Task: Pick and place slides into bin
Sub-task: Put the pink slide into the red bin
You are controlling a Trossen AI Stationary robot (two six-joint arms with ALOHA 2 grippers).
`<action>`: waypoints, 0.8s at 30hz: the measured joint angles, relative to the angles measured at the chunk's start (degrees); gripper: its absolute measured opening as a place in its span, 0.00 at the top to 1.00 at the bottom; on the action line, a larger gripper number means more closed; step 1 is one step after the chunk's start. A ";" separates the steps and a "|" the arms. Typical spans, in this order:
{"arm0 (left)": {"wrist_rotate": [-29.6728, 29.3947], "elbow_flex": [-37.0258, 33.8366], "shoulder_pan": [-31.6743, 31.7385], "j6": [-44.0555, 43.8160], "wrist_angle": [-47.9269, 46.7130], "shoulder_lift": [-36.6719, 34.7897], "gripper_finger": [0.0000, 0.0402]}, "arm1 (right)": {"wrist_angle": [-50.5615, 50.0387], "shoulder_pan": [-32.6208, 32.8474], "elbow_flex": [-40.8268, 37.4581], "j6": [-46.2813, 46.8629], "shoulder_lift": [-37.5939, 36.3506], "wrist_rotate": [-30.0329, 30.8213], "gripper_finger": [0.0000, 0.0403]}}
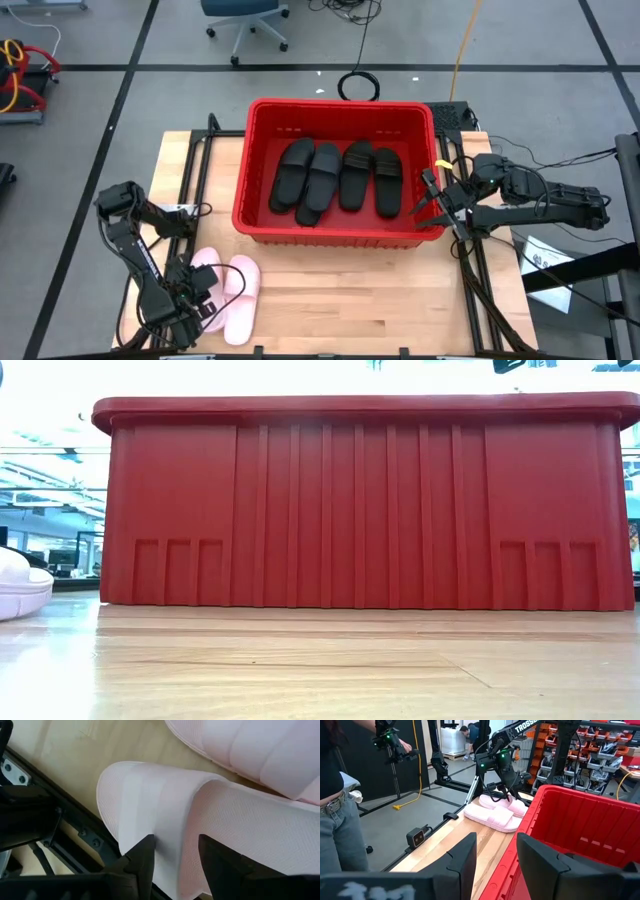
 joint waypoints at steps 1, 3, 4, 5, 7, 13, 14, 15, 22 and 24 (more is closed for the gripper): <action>0.01 0.01 0.00 -0.02 -0.09 0.00 0.62 | 0.00 0.00 0.00 0.00 0.00 0.00 0.68; 0.01 0.02 0.00 -0.02 -0.13 0.00 0.62 | 0.00 0.02 0.02 0.00 -0.02 0.00 0.68; 0.02 0.02 0.00 0.00 -0.14 0.00 0.62 | 0.00 0.02 0.00 0.02 0.00 0.00 0.68; 0.03 0.02 0.00 0.00 -0.17 0.00 0.62 | 0.00 0.00 0.00 0.02 0.00 0.00 0.68; 0.03 0.01 0.00 0.00 -0.17 0.00 0.62 | 0.00 0.01 0.02 0.02 -0.02 0.00 0.68; -0.16 0.02 0.04 0.09 -0.17 0.00 0.62 | -0.01 0.00 0.01 0.02 -0.01 0.00 0.68; -0.24 0.01 0.04 0.10 -0.15 0.00 0.62 | -0.02 0.00 0.00 0.02 -0.02 0.02 0.68; -0.17 0.02 0.10 0.11 -0.09 0.00 0.62 | -0.01 0.01 0.00 0.02 -0.01 0.00 0.68; -0.21 0.02 -0.02 1.36 -0.31 0.00 0.62 | -0.03 0.00 0.02 0.00 0.00 0.00 0.68; -0.21 0.02 -0.02 1.48 -0.31 0.00 0.62 | -0.02 0.02 0.02 -0.05 -0.02 0.00 0.68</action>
